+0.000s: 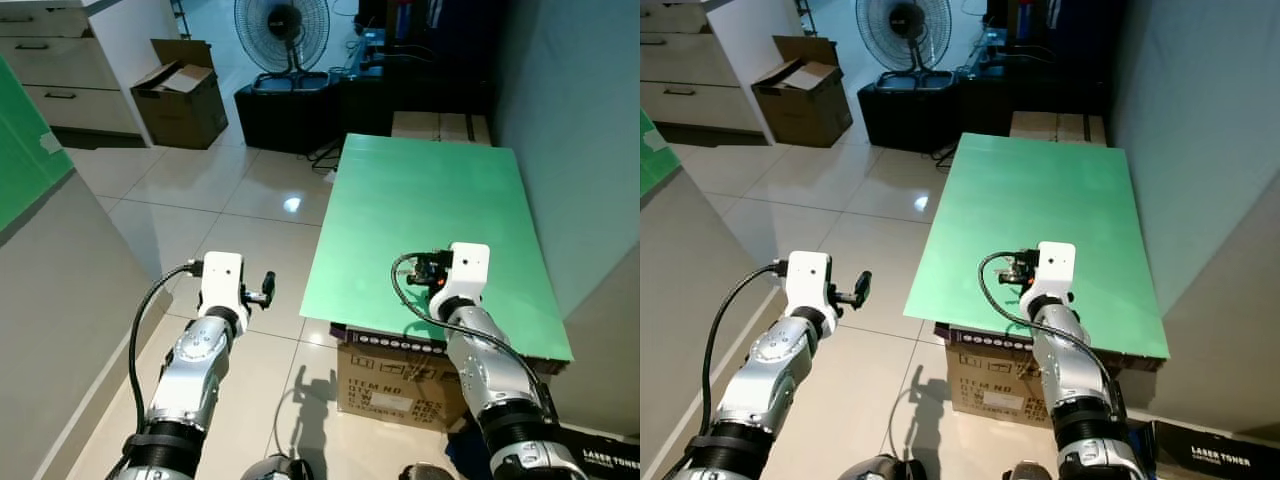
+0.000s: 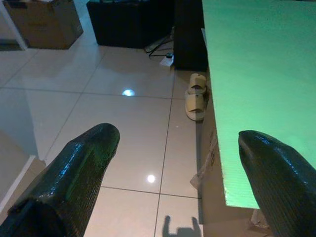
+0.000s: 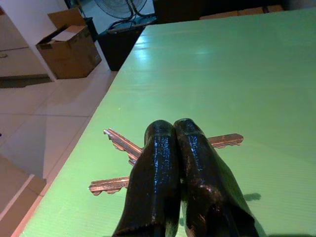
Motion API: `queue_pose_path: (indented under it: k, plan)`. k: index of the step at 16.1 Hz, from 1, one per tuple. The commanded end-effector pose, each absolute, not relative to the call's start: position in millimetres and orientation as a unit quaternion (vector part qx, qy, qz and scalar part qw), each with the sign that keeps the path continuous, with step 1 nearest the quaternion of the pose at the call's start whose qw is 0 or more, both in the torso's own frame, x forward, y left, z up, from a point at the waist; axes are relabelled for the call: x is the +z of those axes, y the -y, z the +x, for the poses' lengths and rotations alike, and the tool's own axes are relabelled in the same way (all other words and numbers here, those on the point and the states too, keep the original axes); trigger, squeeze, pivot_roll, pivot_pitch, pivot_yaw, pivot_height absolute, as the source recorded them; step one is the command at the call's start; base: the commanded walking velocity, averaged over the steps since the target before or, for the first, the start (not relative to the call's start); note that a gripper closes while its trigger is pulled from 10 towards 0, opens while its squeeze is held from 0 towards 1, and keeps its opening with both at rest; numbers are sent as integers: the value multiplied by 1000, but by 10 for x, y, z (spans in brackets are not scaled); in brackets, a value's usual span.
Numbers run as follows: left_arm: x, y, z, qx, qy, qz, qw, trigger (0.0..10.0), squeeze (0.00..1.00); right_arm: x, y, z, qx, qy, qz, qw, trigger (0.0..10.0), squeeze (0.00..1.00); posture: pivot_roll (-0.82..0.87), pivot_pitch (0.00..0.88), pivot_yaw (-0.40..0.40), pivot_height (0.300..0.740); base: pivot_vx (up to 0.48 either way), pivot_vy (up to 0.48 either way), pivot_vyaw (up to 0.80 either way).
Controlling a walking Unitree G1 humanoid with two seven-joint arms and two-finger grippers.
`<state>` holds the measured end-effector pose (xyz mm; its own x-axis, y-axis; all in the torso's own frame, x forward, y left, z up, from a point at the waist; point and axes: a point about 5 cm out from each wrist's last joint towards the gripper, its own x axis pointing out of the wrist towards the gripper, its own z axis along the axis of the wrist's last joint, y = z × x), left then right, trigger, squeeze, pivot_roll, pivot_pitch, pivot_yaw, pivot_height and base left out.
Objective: Hang keys on a hook
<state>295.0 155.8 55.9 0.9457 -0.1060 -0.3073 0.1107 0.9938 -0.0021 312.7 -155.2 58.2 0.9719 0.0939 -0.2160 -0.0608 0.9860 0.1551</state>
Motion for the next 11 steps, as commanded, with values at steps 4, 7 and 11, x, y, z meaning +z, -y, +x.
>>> queue_pose_path:
  k: [4, 7, 11]
  plan:
    - [559, -1586, 2994, -48, -150, 15, 987, 10000, 0, 581, 1497, 3144, 47, -104, 47, 992, 0, 0, -107, 0, 104, 740, 0, 0, 0]
    - [515, -1589, 3057, -23, -150, -56, 987, 10000, 0, 570, 1560, 3068, 43, -93, -56, 993, 0, 0, -134, 0, 21, 740, 0, 0, 0]
    - [346, -1542, 2987, -4, -162, -72, 984, 10000, 0, 465, 1618, 3038, 86, -129, -67, 986, 0, 0, -156, 0, -30, 740, 0, 0, 0]
